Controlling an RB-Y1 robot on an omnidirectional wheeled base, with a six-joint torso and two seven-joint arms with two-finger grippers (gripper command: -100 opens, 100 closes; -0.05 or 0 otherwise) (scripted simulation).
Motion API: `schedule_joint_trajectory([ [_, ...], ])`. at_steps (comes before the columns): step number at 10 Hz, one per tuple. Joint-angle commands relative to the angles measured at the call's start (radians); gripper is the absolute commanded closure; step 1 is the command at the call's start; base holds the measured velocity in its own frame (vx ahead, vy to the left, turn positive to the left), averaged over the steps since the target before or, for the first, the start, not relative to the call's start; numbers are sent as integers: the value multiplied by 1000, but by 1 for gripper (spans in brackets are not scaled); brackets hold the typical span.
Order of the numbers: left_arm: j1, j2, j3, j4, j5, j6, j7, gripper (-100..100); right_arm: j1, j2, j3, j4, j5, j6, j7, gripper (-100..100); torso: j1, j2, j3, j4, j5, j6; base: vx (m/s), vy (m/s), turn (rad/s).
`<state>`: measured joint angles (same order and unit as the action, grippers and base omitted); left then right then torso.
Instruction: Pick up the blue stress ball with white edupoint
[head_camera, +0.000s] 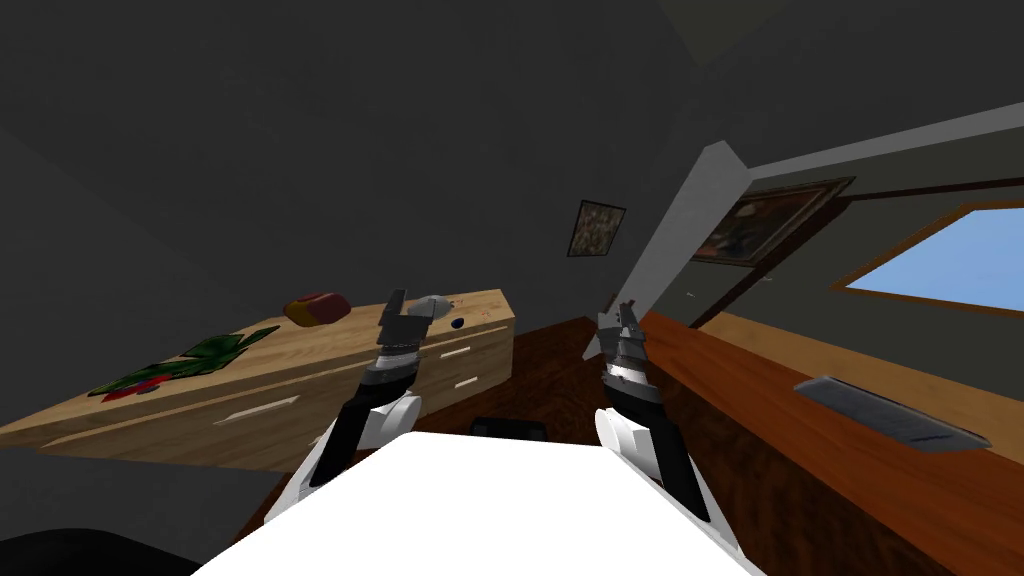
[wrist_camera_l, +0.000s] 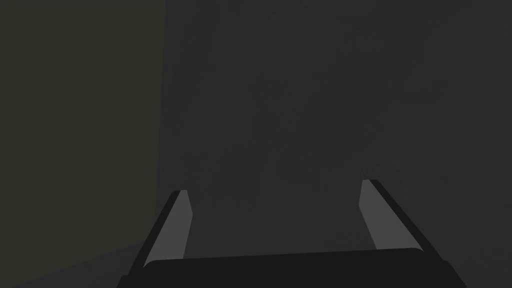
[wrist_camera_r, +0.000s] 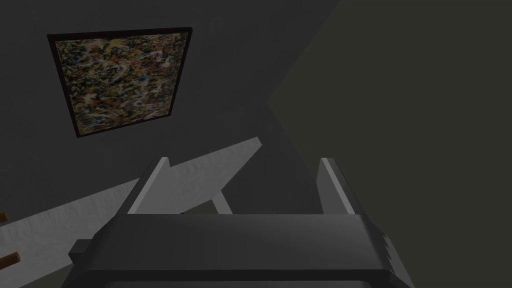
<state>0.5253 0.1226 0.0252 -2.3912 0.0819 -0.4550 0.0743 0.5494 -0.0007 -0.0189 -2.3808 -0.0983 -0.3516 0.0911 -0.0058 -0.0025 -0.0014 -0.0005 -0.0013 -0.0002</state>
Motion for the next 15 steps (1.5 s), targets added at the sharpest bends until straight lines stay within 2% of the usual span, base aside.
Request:
schedule_joint_trajectory([
  [1, -2, 11, 3, 1, 6, 31, 3, -100, 0, 0, 0, 0, 0, 0, 0, 0, 0, 0, 0, 0, 0, 0, 26, -65, 26],
  [3, 1, 36, 13, -4, 29, 94, 13, -100, 0, 0, 0, 0, 0, 0, 0, 0, 2, 0, 0, 0, 0, 0, 24, -69, 107],
  [5, 3, 45, 19, -7, 42, 148, 19, -100, 0, 0, 0, 0, 0, 0, 0, 0, 1, 1, 0, 0, 0, 0, 21, -74, 97],
  [6, 3, 45, 19, -7, 42, 156, 19, -100, 0, 0, 0, 0, 0, 0, 0, 0, 1, 0, 0, 0, 0, 0, 17, -53, 60],
  [7, 4, 52, 25, -9, 55, 194, 25, -100, 0, 0, 0, 0, 0, 0, 0, 0, 2, 1, 0, 0, 0, 0, 23, -59, 105],
  [8, 4, 52, 25, -9, 55, 203, 25, -100, 0, 0, 0, 0, 0, 0, 0, 0, 2, 0, 0, 0, 0, 0, 18, -50, 67],
  [9, 5, 58, 32, -11, 68, 242, 33, -100, 0, 0, 0, 0, 0, 0, 0, 0, 3, 1, 0, 0, 1, 0, 17, -60, 104],
  [10, 5, 58, 32, -11, 68, 251, 33, -100, 0, 0, 0, 0, 0, 0, 0, 0, 2, 1, 0, 0, 1, 0, 18, -61, 66],
  [11, 6, 63, 39, -13, 82, 290, 41, -100, 0, 0, 0, 0, 0, 0, 0, 0, 2, 1, 0, 0, 0, 0, 22, -63, 120],
  [12, 6, 63, 39, -13, 82, 302, 41, -100, 0, 0, 0, 0, 0, 0, 0, 0, 2, 0, 0, 0, 0, 0, 19, -55, 55],
  [13, 7, 66, 47, -15, 96, 344, 49, -100, 0, 0, 0, 0, 0, 0, 0, 0, 2, 0, 0, 0, 0, 1, 22, -66, 107],
  [14, 7, 66, 47, -15, 96, 354, 49, -100, 0, 0, 0, 0, 0, 0, 0, 0, 2, 0, 0, 0, 0, 0, 21, -55, 52],
  [15, 7, 69, 55, -16, 110, 385, 59, -100, 0, 0, 0, 0, 0, 0, 0, 0, 2, 0, 0, 0, 0, 1, 21, -60, 89],
])
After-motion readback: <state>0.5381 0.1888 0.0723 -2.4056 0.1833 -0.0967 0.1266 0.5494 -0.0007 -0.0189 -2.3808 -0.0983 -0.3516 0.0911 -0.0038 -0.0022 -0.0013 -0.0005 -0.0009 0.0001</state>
